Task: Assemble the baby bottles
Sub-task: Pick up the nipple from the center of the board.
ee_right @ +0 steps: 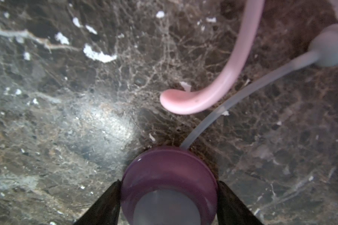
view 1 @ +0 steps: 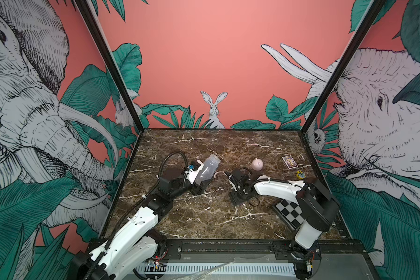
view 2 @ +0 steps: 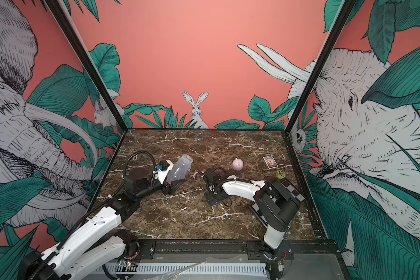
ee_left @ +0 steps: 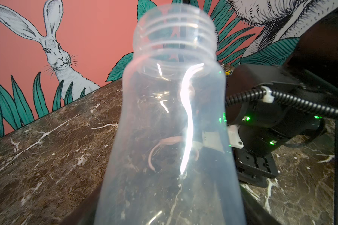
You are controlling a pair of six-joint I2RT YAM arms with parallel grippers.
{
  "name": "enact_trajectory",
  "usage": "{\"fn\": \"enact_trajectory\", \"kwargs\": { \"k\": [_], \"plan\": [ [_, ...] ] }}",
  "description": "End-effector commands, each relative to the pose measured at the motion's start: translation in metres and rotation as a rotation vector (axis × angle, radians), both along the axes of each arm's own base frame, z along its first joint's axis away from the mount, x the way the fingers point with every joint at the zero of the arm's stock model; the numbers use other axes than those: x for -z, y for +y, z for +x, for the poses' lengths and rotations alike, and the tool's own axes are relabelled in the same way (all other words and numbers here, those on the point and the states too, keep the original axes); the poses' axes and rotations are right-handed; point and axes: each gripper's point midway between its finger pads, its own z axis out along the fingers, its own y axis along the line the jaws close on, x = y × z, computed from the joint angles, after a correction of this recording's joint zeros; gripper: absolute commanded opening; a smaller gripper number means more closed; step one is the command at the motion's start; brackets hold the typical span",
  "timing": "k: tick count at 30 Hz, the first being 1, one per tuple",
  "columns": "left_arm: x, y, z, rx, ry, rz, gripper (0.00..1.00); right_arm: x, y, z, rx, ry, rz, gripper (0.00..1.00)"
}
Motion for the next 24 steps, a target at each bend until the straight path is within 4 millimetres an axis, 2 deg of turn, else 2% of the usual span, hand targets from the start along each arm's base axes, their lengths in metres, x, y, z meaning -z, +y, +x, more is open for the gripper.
{"fn": "enact_trajectory", "kwargs": {
  "k": [1,6,12,16,17,24],
  "plan": [
    [-0.004,0.001,-0.001,0.0,-0.013,-0.004,0.62,0.015,-0.007,-0.008,0.014,0.033,-0.035,0.71],
    [-0.003,0.0,-0.001,0.002,-0.007,-0.005,0.62,0.012,-0.012,-0.009,0.026,0.034,-0.054,0.67],
    [-0.001,-0.005,0.0,0.021,0.006,-0.024,0.62,-0.021,-0.013,0.001,0.005,-0.021,-0.037,0.65],
    [-0.006,-0.011,0.001,0.043,0.009,-0.045,0.62,-0.05,-0.011,0.007,-0.012,-0.01,0.044,0.65],
    [-0.008,-0.012,0.001,0.051,0.01,-0.05,0.62,-0.07,-0.01,0.01,-0.018,-0.034,0.088,0.65],
    [-0.015,-0.023,0.001,0.101,-0.006,-0.099,0.62,-0.144,-0.021,0.024,-0.038,-0.041,0.199,0.64]
  ]
}}
